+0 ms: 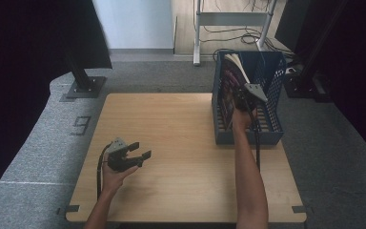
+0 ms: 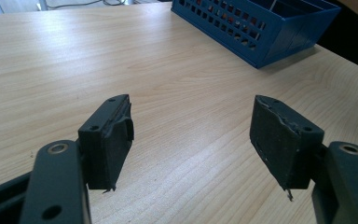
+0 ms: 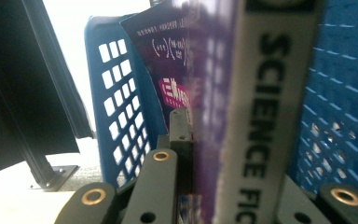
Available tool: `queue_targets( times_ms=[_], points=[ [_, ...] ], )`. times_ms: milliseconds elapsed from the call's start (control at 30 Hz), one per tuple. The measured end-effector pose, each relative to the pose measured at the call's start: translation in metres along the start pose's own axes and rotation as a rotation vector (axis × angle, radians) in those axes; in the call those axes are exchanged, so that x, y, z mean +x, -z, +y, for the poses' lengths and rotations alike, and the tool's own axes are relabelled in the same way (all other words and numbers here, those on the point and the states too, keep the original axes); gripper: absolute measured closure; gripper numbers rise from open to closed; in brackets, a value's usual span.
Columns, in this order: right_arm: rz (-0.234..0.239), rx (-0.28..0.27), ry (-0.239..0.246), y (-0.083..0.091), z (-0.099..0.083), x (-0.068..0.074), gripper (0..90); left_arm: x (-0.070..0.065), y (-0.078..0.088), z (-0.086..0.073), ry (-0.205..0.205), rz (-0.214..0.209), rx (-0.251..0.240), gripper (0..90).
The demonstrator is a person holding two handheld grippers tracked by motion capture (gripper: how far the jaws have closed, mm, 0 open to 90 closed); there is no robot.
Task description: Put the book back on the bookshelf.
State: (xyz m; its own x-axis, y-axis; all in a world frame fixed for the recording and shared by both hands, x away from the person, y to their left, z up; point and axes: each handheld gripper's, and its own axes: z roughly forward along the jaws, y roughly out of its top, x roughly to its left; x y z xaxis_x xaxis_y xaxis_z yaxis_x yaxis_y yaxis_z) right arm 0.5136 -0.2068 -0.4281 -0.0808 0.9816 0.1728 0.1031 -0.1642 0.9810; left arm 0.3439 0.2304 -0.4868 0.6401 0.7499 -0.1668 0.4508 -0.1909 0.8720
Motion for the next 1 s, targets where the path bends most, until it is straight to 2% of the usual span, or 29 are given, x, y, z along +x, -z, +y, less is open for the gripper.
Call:
queue_targets(
  times_ms=[167, 200, 233, 267, 367, 400, 500, 600, 733, 1000],
  points=[
    [0.028, 0.004, 0.043, -0.002, -0.009, 0.011, 81.4, -0.001, 0.0, 0.0, -0.002, 0.0, 0.002, 30.2],
    [0.052, 0.007, 0.057, 0.0, -0.012, 0.018, 81.0, -0.001, 0.0, 0.0, -0.002, 0.0, -0.001, 30.2],
    [0.052, 0.007, 0.057, 0.0, -0.012, 0.018, 81.0, -0.001, 0.0, 0.0, -0.002, -0.001, -0.001, 30.2],
    [0.083, 0.01, 0.078, 0.002, -0.014, 0.025, 80.0, -0.002, 0.0, 0.0, -0.004, 0.0, -0.002, 30.2],
    [0.106, 0.013, 0.099, 0.005, -0.015, 0.031, 77.1, -0.003, 0.001, 0.0, -0.008, -0.001, -0.002, 30.2],
    [0.134, 0.018, 0.112, 0.007, -0.016, 0.035, 73.0, -0.003, 0.001, 0.0, -0.008, 0.0, -0.004, 30.2],
    [0.152, 0.031, 0.13, 0.008, -0.015, 0.037, 68.9, -0.004, 0.001, 0.001, -0.01, -0.003, -0.004, 30.2],
    [0.189, 0.054, 0.134, 0.01, -0.012, 0.034, 62.6, -0.004, 0.001, 0.001, -0.012, -0.004, -0.002, 30.2],
    [0.206, 0.068, 0.138, 0.011, -0.011, 0.032, 57.7, -0.005, 0.001, 0.001, -0.013, -0.005, 0.001, 30.2],
    [0.231, 0.077, 0.137, 0.012, -0.01, 0.029, 54.6, -0.005, -0.001, 0.0, -0.013, -0.005, 0.007, 30.1]
  ],
)
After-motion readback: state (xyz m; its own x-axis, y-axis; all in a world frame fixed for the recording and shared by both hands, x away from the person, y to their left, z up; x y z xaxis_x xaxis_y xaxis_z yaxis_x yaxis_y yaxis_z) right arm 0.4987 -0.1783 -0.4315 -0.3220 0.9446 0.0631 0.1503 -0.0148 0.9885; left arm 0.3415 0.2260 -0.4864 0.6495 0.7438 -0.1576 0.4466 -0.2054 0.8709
